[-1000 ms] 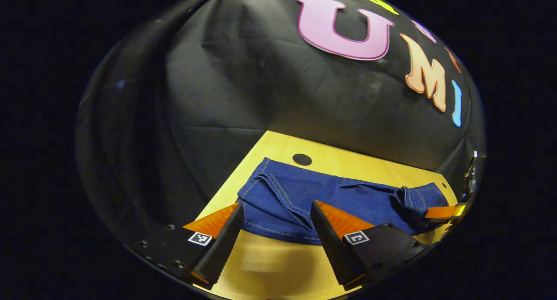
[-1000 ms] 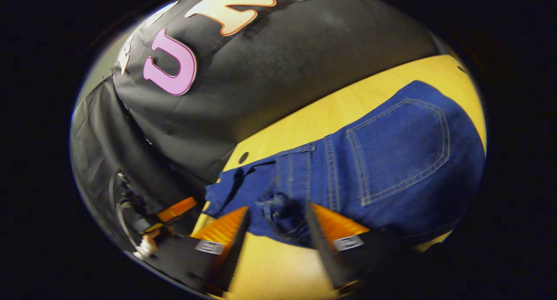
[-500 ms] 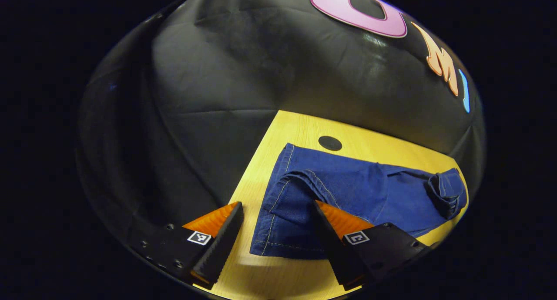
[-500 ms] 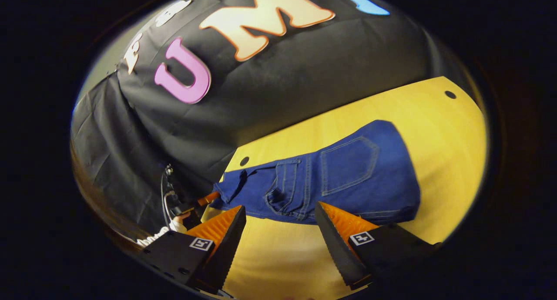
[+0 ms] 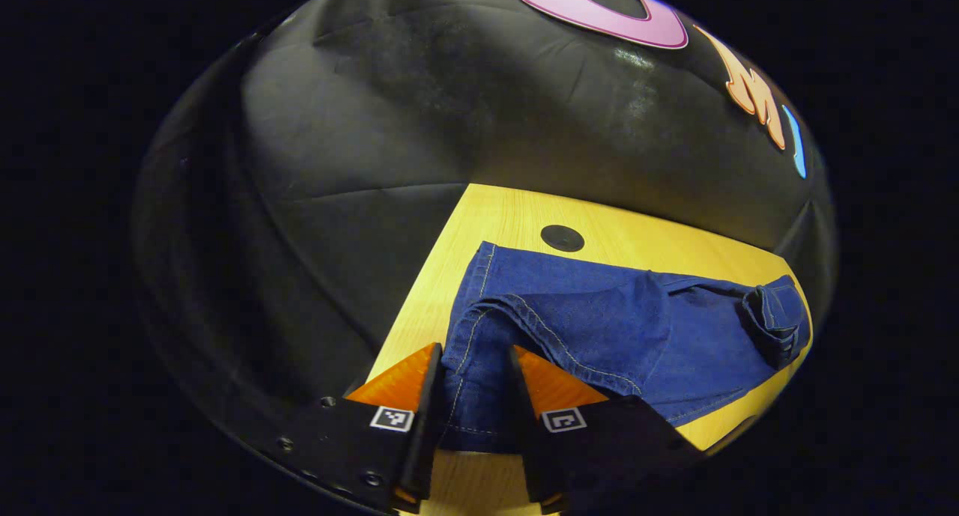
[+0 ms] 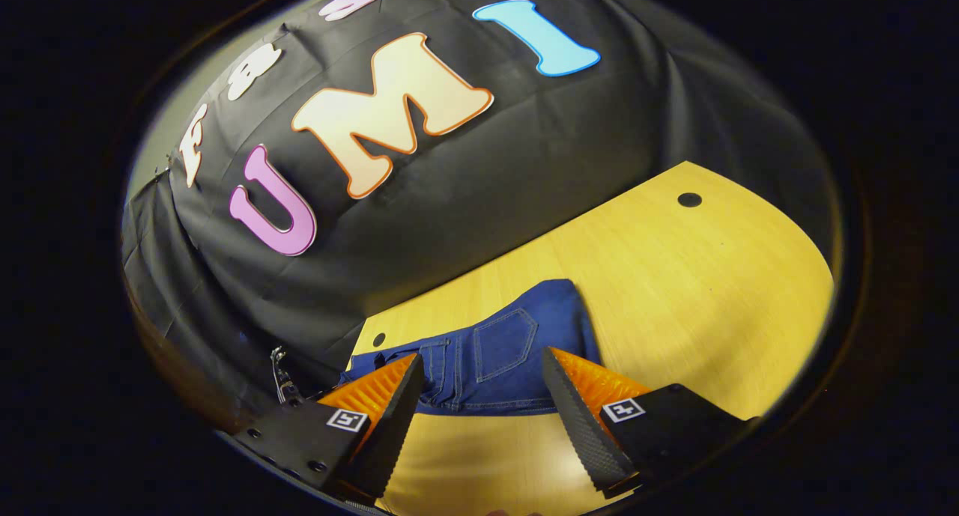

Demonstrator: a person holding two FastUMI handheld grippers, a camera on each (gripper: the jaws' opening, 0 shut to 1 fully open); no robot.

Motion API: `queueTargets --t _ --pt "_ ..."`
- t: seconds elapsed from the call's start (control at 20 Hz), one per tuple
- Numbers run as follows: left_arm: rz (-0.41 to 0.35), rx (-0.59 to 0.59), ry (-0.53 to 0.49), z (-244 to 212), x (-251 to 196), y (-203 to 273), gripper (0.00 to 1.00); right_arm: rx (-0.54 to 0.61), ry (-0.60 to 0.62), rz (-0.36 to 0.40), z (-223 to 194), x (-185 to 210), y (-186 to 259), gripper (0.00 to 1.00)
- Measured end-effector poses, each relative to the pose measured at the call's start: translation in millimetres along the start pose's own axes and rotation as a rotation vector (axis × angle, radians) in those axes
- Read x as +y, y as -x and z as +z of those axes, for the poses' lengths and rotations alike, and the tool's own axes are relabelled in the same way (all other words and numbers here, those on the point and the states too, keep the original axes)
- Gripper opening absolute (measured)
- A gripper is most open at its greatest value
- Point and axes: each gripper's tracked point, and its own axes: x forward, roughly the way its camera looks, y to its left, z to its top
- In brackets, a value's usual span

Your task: Grasp the waist and the cuffs of the jeans and fold them to make the two legs overlap; first hold the waist and fold one-third of the jeans toward the cuffs, then hold the cuffs and fold the remaining one-third in the same direction to finish folding.

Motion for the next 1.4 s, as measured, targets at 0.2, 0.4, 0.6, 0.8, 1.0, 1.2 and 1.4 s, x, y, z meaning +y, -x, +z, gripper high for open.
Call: queueTargets --t 0.2,0.4,0.6,0.8,1.0,1.2,1.4 --pt "-0.010 -0.006 0.046 1 -10 -1 0.14 -0.011 -0.007 -0.004 2 0 -1 0.97" --pt "0.015 -0.016 0.055 3 -10 1 0.00 -0.010 -0.001 -0.008 2 -1 0 0.98" --pt "-0.039 -0.069 0.098 31 -33 24 0.00 -0.014 0.003 0.005 3 0 0 0.98" --pt "-0.179 -0.147 0.150 75 -100 60 0.00 -0.002 -0.003 0.038 1 3 1 0.98" --pt "-0.277 -0.181 0.140 100 -179 90 0.00 0.004 -0.010 0.078 2 6 1 0.98" --pt "-0.332 -0.224 0.141 125 -264 118 0.00 0.026 -0.021 0.125 5 4 5 0.98" --pt "-0.358 -0.261 0.081 141 -340 135 0.00 0.018 -0.004 0.142 27 -30 11 0.97"
